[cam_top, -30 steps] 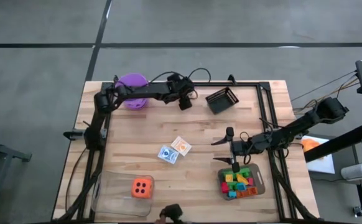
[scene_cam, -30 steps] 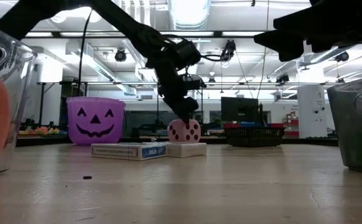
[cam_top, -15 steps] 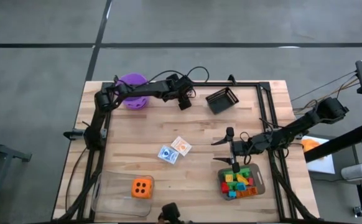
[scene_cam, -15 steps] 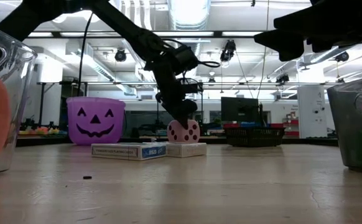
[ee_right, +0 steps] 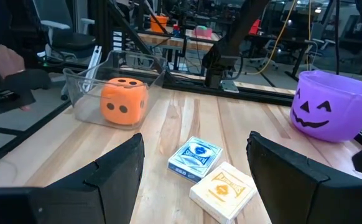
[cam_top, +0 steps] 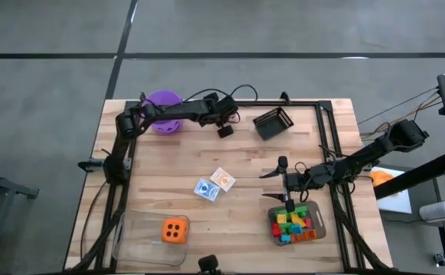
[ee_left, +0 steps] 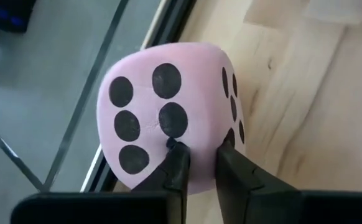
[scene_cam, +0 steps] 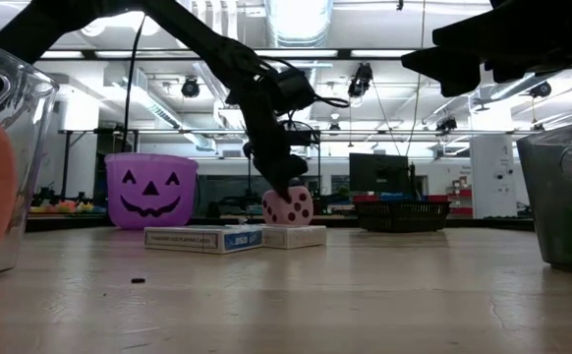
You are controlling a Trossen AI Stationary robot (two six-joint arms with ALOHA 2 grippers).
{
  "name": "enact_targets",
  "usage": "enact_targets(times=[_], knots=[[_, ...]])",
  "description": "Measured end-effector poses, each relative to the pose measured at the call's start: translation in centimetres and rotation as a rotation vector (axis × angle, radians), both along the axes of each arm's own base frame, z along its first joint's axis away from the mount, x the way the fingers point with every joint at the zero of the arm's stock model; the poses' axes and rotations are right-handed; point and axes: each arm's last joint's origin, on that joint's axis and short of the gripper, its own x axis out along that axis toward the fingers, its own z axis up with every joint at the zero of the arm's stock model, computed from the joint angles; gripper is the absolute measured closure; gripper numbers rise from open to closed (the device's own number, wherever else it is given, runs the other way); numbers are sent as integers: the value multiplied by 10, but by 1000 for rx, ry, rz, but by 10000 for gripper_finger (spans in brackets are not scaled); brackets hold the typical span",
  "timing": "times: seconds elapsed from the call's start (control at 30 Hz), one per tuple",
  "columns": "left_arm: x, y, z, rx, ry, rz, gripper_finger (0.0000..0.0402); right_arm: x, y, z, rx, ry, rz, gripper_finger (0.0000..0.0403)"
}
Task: Pick & Place Toys
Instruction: Put the pink dice into the transparent bin
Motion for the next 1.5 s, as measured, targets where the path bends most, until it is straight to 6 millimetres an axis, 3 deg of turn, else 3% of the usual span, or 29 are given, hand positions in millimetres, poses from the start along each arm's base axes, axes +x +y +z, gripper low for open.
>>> enact_targets(times=[0.23,0.43,0.63,0.9,1.03,1.37,1.5], knots=[[-4,-27,22,-46,11,-60,400,0,0,0,0,0,0,126],[-6,-54,61,-95,-104,-115,397,0,0,0,-1,2,0,126],[-7,-77,83,-94,-158,-153,398,0,0,-1,1,6,0,126],[-15,-81,84,-146,-113,-129,394,0,0,-1,5,6,0,126],[-15,-82,84,-180,-113,-152,347,0,0,-1,5,6,0,126],[-4,-93,88,-135,-156,-298,156,0,0,-1,5,6,0,126],[3,-95,91,-106,-221,-313,104,0,0,-1,5,7,0,126]])
